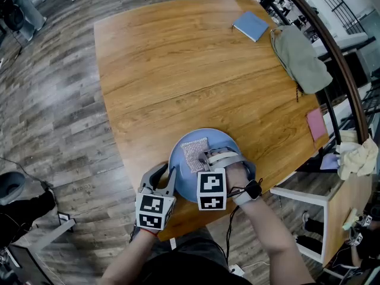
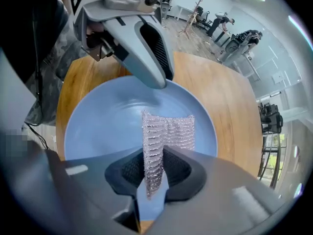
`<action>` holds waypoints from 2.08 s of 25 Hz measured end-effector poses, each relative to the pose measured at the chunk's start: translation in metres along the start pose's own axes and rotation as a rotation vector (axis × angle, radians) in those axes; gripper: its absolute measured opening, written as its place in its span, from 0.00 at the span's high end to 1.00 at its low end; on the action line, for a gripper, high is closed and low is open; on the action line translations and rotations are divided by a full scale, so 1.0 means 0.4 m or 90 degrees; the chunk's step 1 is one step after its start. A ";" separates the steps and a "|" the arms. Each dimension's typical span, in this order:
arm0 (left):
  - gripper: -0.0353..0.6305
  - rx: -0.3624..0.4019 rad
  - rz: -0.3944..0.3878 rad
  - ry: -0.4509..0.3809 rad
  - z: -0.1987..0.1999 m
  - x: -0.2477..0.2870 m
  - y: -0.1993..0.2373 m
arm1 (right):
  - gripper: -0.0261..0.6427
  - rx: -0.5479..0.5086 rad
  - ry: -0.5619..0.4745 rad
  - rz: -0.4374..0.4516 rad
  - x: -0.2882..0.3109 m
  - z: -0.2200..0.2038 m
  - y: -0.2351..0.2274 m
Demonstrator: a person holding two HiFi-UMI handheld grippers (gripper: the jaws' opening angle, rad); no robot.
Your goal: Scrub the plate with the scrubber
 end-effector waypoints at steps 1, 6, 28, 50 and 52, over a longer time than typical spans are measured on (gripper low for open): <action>0.84 -0.001 0.001 0.000 0.000 0.000 0.000 | 0.83 0.012 0.004 -0.002 0.000 -0.014 -0.003; 0.84 0.002 0.002 0.001 -0.003 -0.002 0.001 | 0.83 0.047 0.027 -0.015 -0.006 -0.074 0.008; 0.84 -0.003 -0.003 0.007 0.000 0.006 0.003 | 0.83 0.021 -0.004 0.196 -0.101 0.002 0.274; 0.84 0.001 -0.017 0.015 0.000 0.007 0.001 | 0.83 -0.037 0.010 -0.004 0.013 0.012 -0.025; 0.84 0.006 -0.017 0.017 -0.001 0.007 0.002 | 0.83 0.010 0.023 -0.025 0.016 -0.020 -0.040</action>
Point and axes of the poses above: the fingertips, and each gripper's own axes: x forward along the fingers, y to its left, z out of its top, the point moved 1 cm from there along -x, backward along the fingers, and after that the axes turned 6 degrees about -z, right-handed, at the moved point
